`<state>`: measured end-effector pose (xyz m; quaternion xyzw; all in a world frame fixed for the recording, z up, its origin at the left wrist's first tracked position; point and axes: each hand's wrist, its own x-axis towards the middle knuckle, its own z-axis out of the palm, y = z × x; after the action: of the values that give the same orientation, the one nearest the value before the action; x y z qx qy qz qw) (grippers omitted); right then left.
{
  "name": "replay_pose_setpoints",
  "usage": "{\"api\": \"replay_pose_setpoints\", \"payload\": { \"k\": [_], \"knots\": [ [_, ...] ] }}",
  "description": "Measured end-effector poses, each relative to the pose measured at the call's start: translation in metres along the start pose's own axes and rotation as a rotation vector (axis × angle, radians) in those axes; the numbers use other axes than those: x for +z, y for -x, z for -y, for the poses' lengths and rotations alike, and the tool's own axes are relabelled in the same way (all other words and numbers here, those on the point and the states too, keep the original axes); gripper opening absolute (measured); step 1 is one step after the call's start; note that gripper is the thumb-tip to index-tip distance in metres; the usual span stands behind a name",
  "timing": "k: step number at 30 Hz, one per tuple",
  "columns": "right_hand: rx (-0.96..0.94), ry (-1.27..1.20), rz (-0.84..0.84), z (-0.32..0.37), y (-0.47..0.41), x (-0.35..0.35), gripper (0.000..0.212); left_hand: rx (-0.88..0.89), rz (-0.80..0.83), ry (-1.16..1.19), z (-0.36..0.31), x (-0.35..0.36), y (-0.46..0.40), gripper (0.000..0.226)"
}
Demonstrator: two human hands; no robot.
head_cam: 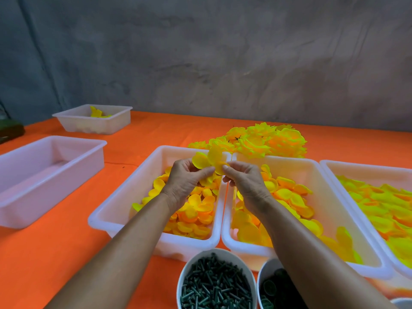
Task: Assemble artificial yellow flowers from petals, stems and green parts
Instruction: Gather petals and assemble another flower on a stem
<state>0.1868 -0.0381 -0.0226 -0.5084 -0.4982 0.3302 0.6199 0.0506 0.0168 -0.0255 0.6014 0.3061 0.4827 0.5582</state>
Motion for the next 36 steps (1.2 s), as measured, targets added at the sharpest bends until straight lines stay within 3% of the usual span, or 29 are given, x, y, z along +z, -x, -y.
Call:
{"api": "replay_pose_setpoints", "payload": {
  "k": [6,10,12,19,22,26,30,33,36],
  "knots": [
    [0.016,0.071,-0.058,0.000,0.001,0.001,0.009,-0.023,0.029,-0.057,0.000,0.001,0.001,0.010],
    [-0.013,0.093,-0.129,-0.002,0.000,0.002,0.020,-0.056,-0.022,-0.018,-0.002,0.001,0.000,0.031],
    [-0.025,0.091,-0.130,-0.002,0.000,0.004,0.024,-0.071,-0.037,-0.011,-0.003,0.001,0.000,0.031],
    [0.024,-0.114,0.093,0.004,0.002,0.002,0.023,-0.237,-0.008,0.151,-0.011,-0.004,-0.003,0.018],
    [0.070,-0.259,0.198,0.006,0.002,0.003,0.021,-0.317,0.068,0.240,-0.013,-0.003,-0.003,0.029],
    [0.088,-0.311,0.241,0.007,0.000,0.002,0.019,-0.271,0.090,0.128,-0.010,-0.003,-0.003,0.023],
    [0.110,-0.211,0.196,0.006,0.001,0.003,0.016,-0.160,-0.090,0.202,-0.008,-0.004,-0.006,0.014],
    [0.059,-0.091,0.036,0.006,0.002,0.003,0.017,-0.124,-0.112,0.186,-0.006,-0.005,-0.005,0.002],
    [0.012,-0.042,-0.077,0.003,0.000,0.002,0.024,-0.105,-0.089,0.115,-0.006,-0.005,-0.004,0.009]
  ]
}}
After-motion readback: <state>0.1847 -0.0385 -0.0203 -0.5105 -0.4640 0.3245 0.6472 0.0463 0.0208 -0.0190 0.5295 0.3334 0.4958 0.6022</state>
